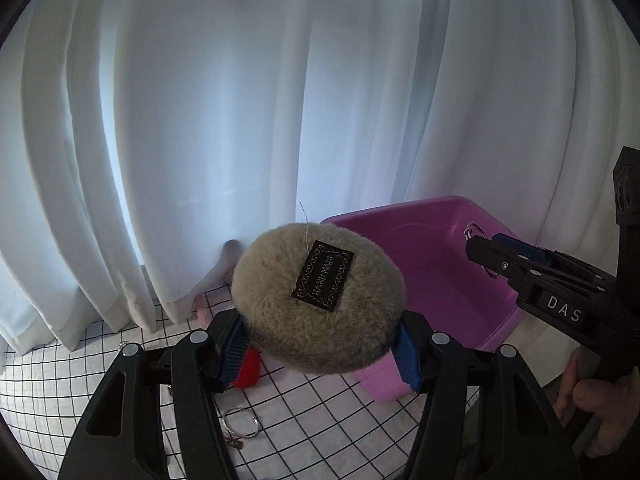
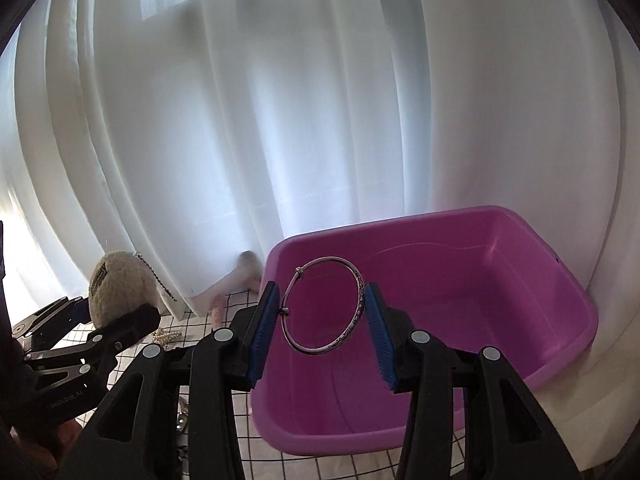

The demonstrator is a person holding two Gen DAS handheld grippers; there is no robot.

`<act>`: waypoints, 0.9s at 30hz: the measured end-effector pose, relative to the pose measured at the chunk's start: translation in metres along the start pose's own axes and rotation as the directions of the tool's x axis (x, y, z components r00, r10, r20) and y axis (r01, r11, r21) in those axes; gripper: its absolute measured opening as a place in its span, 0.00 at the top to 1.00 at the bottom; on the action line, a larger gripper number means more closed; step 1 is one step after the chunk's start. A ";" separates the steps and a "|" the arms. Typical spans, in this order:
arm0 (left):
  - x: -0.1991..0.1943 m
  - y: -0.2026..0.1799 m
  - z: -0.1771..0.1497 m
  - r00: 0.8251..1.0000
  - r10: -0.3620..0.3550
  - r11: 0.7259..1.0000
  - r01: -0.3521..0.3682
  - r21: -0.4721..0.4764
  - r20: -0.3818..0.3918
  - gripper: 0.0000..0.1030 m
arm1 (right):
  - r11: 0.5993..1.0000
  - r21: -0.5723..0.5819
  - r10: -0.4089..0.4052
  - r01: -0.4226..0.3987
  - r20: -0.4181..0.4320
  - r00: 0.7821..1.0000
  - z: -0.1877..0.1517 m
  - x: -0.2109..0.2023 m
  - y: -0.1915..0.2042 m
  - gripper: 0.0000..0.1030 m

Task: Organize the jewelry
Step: 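Lift the puff and bangle with both tools and carry them over the pink bin, then open both tools to drop the puff and bangle into the bin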

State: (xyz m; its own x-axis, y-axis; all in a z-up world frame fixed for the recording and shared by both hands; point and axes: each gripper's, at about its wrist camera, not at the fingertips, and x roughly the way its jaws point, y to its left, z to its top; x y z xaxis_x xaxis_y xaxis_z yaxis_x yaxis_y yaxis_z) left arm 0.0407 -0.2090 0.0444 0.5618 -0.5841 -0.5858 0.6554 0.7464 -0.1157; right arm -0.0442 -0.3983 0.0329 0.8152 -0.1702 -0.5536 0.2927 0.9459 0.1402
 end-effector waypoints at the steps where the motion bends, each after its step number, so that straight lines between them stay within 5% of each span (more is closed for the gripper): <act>1: 0.011 -0.013 0.006 1.000 -0.008 1.000 0.008 -0.007 -0.011 0.43 | 1.000 -0.005 -0.007 0.007 -0.015 1.000 0.004 0.005 -0.015 0.59; 10: 0.113 -0.094 0.036 0.981 -0.009 0.998 -0.004 -0.066 -0.196 0.43 | 1.000 -0.021 -0.016 0.011 -0.219 0.976 0.019 0.067 -0.114 0.59; 21: 0.177 -0.104 0.015 0.905 0.056 0.990 -0.105 -0.095 -0.423 0.36 | 1.000 -0.025 -0.005 -0.005 -0.387 0.922 -0.002 0.113 -0.138 0.58; 23: 0.178 -0.103 0.015 0.900 0.064 0.988 -0.118 -0.100 -0.431 0.30 | 1.000 -0.016 0.003 -0.010 -0.401 0.916 -0.003 0.117 -0.138 0.56; 25: 0.177 -0.101 0.014 0.900 0.068 0.987 -0.125 -0.105 -0.431 0.24 | 1.000 -0.011 0.002 -0.007 -0.394 0.919 -0.003 0.119 -0.139 0.39; 27: 0.173 -0.099 0.015 0.904 0.076 0.985 -0.134 -0.108 -0.421 0.16 | 1.000 -0.013 -0.005 0.000 -0.385 0.923 0.000 0.115 -0.146 0.37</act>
State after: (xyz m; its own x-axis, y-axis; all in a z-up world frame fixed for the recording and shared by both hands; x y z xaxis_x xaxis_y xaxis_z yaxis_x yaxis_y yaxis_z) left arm 0.0804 -0.3886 -0.0334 0.3451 -0.3364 -0.8762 0.5157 0.8480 -0.1225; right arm 0.0063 -0.5563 -0.0511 0.5587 -0.0557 -0.8275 0.2866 0.9492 0.1296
